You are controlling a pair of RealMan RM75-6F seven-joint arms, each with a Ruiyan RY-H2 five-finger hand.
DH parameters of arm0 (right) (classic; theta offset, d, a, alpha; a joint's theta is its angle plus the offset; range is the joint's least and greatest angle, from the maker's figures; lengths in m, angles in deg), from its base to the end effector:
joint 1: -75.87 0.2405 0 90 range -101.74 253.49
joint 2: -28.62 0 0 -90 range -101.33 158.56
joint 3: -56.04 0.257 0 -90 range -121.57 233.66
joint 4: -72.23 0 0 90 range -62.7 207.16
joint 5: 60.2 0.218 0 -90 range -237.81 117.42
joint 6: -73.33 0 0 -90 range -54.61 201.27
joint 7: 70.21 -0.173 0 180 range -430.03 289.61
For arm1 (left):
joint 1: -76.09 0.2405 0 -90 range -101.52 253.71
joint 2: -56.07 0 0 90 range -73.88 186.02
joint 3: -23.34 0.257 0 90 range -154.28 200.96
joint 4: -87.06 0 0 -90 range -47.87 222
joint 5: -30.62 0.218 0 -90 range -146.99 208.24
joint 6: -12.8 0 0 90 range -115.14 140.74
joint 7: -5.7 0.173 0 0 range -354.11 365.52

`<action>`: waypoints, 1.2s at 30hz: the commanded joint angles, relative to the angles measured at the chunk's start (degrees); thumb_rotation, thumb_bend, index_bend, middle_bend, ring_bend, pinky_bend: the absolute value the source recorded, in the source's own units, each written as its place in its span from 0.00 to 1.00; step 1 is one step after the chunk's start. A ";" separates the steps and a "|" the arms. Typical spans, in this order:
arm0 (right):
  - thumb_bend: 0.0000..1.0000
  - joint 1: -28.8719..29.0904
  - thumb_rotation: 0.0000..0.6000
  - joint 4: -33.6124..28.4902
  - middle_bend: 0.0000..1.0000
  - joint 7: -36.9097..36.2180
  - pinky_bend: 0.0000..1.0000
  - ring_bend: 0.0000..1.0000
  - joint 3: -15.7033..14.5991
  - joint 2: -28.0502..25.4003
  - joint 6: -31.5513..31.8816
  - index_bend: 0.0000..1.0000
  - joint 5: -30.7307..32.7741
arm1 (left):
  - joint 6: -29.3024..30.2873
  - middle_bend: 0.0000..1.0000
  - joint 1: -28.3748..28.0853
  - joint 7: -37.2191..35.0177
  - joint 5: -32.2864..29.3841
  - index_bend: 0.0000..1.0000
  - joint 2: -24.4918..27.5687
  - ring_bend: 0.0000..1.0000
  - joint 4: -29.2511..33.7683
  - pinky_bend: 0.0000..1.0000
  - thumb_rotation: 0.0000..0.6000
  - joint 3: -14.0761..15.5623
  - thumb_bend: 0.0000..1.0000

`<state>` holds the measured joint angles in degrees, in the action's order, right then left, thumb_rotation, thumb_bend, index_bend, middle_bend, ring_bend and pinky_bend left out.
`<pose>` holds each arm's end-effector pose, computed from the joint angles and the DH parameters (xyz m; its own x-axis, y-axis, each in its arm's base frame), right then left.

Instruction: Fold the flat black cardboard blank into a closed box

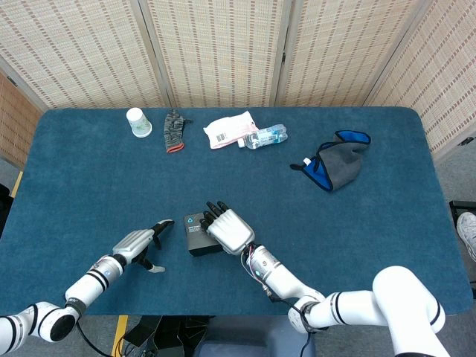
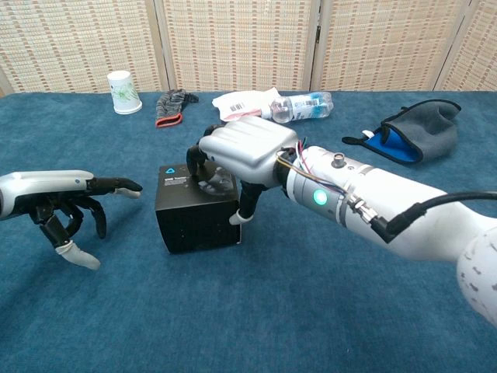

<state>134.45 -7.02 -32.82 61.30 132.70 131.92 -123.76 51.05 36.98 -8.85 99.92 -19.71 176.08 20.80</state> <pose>-0.0215 -0.3387 -0.1205 0.6573 -0.0433 0.7524 -0.5702 -0.6814 0.4589 -0.2197 0.3278 -0.0233 0.1250 0.6648 0.7365 0.9898 -0.1346 -0.0465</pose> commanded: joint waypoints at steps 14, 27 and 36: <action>0.14 -3.87 1.00 -3.38 0.16 -3.34 0.20 0.15 2.08 -2.28 1.10 0.23 -3.79 | 1.13 0.00 0.41 2.39 -2.07 0.00 2.68 0.38 3.87 0.66 1.00 -0.70 0.13; 0.17 -16.94 1.00 -27.42 0.23 -15.63 0.32 0.16 5.00 -28.22 8.79 0.17 -1.71 | 24.62 0.02 8.45 6.47 4.71 0.00 5.33 0.33 5.31 0.65 1.00 -4.44 0.13; 0.24 -29.61 1.00 -26.71 0.37 -21.39 0.56 0.32 -0.76 -38.54 20.62 0.32 -9.85 | 38.15 0.08 15.96 15.38 7.31 0.06 8.77 0.25 5.72 0.60 1.00 -3.35 0.13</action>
<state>107.70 -34.32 -52.50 62.48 95.94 149.92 -131.30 86.94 50.83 4.38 106.33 -12.35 181.29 16.96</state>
